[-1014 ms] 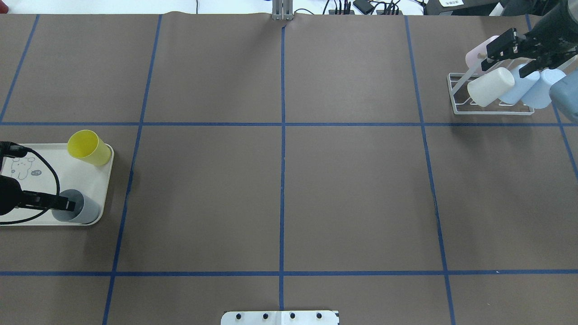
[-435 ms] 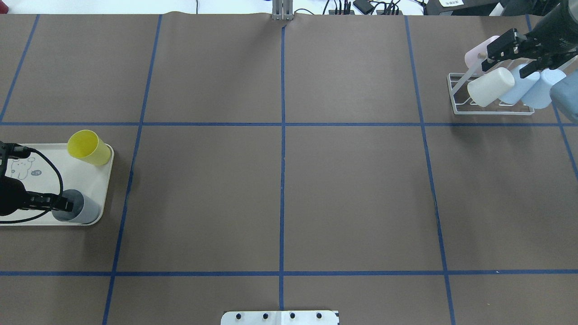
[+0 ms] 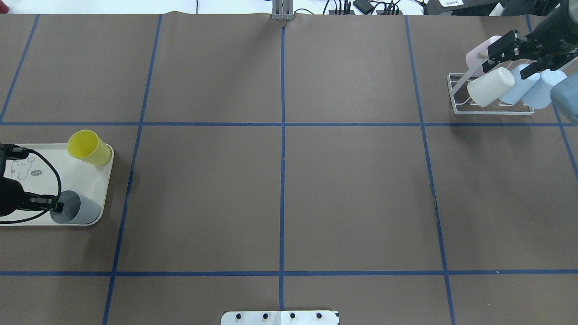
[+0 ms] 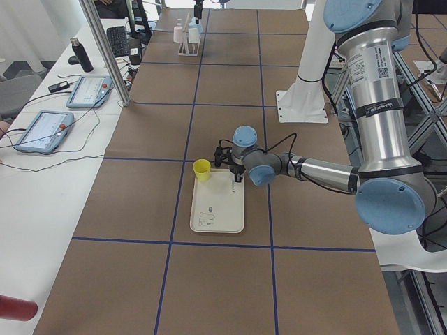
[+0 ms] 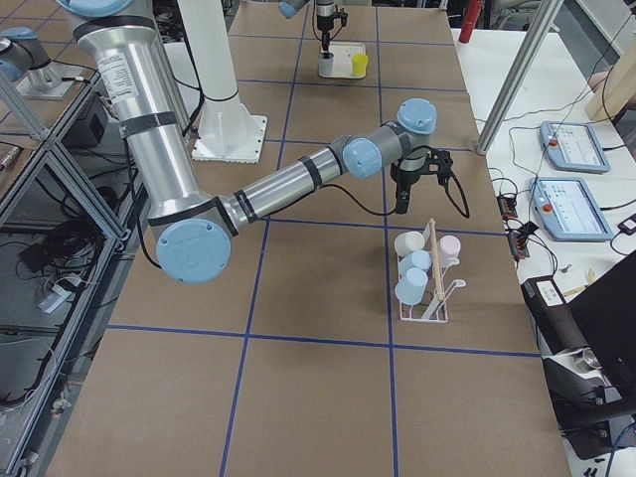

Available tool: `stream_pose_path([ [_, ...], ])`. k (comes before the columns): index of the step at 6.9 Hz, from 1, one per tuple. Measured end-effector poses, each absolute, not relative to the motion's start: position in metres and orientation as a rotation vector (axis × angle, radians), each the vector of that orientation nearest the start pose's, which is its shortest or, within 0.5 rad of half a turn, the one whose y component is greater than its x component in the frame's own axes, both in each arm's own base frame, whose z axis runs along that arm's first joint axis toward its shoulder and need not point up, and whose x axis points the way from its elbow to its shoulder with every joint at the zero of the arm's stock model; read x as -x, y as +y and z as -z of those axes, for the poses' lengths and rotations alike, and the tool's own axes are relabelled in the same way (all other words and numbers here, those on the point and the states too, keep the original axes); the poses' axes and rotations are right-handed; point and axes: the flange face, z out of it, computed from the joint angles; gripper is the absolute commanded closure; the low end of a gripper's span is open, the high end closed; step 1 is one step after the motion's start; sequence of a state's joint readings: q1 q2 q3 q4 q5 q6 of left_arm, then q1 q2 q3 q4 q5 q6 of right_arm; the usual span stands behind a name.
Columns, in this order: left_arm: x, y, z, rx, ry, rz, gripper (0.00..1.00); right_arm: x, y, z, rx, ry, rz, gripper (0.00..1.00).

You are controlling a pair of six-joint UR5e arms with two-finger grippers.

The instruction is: Transfer IKEA cup to right arm and place on rack

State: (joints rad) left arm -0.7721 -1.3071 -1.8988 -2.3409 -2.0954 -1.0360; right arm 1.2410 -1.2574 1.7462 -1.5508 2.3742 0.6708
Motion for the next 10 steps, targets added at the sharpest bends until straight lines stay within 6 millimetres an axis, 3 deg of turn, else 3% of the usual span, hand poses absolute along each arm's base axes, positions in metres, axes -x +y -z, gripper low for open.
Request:
stream_pose_path([
  [2,-0.201,-0.347,-0.499,-0.153,0.965,0.045,1.0,0.135,-0.586,-0.394,-0.045,-0.92,-0.113,0.0],
  [4,-0.193,-0.355,-0.449,-0.2,1.008,0.078,1.0,0.143,-0.582,-0.387,-0.064,-0.936,-0.09,0.0],
  [7,-0.24,-0.401,-0.353,-0.203,1.194,0.188,1.0,0.187,-0.556,-0.367,-0.133,-1.046,-0.057,0.02],
  [10,-0.305,-0.413,-0.233,-0.074,1.428,0.304,1.0,0.252,-0.509,-0.311,-0.095,-1.31,-0.157,0.01],
])
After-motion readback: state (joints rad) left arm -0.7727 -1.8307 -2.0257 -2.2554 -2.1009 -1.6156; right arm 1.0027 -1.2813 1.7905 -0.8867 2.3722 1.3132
